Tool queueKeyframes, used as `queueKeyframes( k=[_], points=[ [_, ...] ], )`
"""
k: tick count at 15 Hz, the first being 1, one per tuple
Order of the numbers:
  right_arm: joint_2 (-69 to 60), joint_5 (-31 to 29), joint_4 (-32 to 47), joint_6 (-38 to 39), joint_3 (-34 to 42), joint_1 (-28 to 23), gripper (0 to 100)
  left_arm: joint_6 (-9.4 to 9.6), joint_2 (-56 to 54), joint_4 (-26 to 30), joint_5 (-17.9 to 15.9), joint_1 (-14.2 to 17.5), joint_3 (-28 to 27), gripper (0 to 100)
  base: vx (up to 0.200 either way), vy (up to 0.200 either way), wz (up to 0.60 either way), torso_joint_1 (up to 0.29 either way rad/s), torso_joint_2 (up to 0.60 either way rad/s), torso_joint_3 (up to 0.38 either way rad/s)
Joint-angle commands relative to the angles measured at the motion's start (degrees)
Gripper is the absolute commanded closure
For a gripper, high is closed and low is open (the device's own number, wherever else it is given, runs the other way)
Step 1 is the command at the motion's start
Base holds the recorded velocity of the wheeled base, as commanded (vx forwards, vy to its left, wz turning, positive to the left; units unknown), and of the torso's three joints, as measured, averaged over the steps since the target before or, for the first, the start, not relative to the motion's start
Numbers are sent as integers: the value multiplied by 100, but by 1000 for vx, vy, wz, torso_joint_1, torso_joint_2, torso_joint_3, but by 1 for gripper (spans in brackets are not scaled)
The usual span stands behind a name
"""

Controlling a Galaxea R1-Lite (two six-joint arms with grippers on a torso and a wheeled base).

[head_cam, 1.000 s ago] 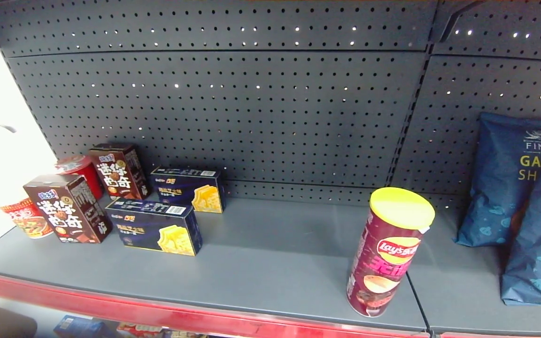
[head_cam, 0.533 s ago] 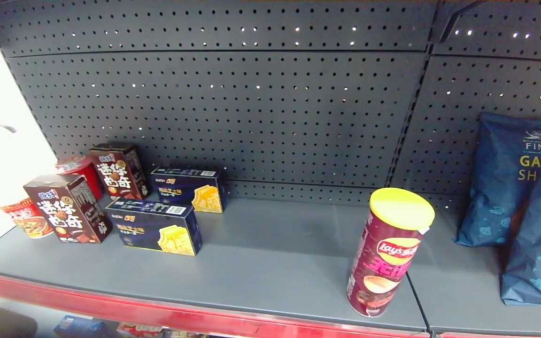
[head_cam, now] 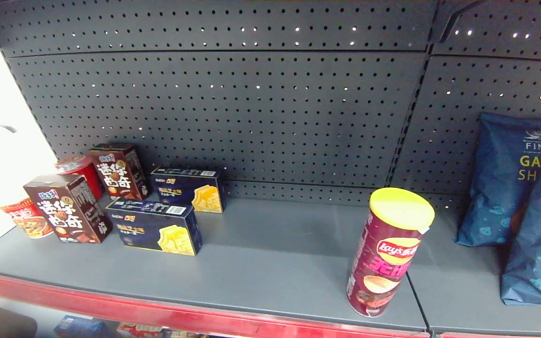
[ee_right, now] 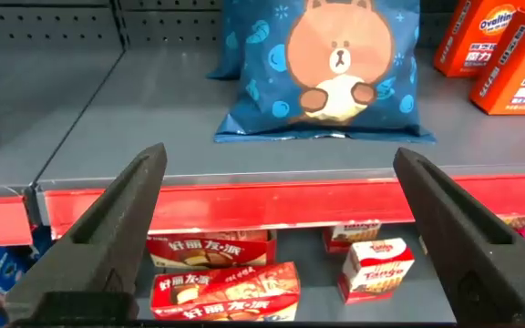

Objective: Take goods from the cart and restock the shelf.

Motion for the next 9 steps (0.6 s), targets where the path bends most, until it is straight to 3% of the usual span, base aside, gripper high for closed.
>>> queueKeyframes(
  k=[1,9],
  points=[
    [7,-3,2,3,0,5,0,-1,-1,-5,-1,-8,-7,100,0,0,0,0,0,0],
    [7,5,2,-15,0,-4,0,-10,-9,-5,8,-8,2,100,0,0,0,8,-15,-11]
  ],
)
